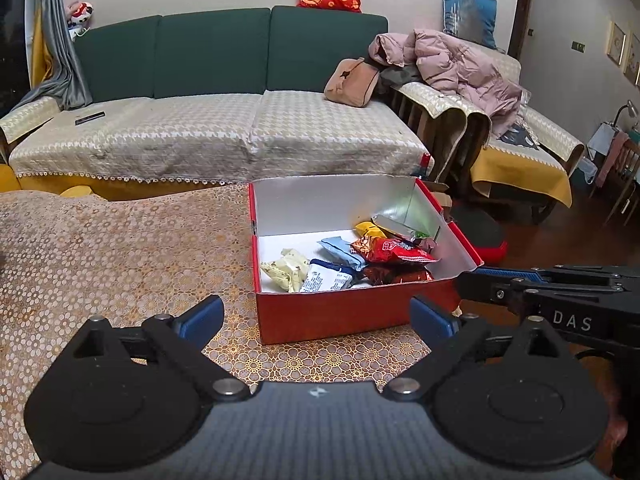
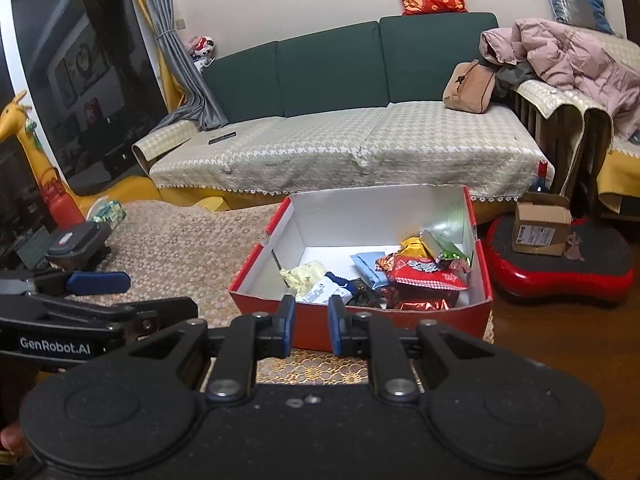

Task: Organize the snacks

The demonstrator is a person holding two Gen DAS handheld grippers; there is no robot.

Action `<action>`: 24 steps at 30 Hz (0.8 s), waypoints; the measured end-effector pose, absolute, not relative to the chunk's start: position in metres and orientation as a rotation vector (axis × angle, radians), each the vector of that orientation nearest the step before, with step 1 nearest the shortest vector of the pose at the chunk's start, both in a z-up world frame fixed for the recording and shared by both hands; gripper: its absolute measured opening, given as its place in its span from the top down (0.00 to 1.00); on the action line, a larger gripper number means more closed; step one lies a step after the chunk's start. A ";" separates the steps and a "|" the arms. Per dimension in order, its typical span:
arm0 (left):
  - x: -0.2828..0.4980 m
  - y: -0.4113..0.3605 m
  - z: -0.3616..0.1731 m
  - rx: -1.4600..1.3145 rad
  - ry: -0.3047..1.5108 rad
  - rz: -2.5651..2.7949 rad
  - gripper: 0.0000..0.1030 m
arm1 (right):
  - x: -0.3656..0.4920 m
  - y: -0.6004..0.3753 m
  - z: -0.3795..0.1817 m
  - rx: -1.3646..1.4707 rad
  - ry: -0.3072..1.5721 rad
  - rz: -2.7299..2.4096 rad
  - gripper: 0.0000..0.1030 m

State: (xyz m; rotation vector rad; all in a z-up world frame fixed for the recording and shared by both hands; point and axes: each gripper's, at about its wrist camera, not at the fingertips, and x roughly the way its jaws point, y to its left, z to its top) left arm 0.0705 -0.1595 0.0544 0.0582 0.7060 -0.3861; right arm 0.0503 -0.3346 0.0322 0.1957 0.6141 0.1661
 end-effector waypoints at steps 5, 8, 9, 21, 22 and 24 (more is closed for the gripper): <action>0.067 -0.155 0.053 0.049 0.705 -0.381 0.03 | 0.040 -0.326 0.034 0.143 0.552 0.167 0.85; 0.064 -0.153 0.053 0.054 0.697 -0.376 0.03 | 0.036 -0.321 0.033 0.109 0.531 0.185 0.85; 0.062 -0.152 0.052 0.056 0.695 -0.375 0.03 | 0.036 -0.320 0.033 0.121 0.538 0.183 0.85; 0.058 -0.148 0.048 0.073 0.693 -0.361 0.03 | 0.035 -0.319 0.029 0.178 0.527 0.180 0.85; 0.058 -0.148 0.047 0.071 0.694 -0.360 0.03 | 0.036 -0.319 0.029 0.182 0.529 0.179 0.85; 0.058 -0.147 0.047 0.066 0.695 -0.362 0.03 | 0.037 -0.318 0.029 0.188 0.541 0.187 0.85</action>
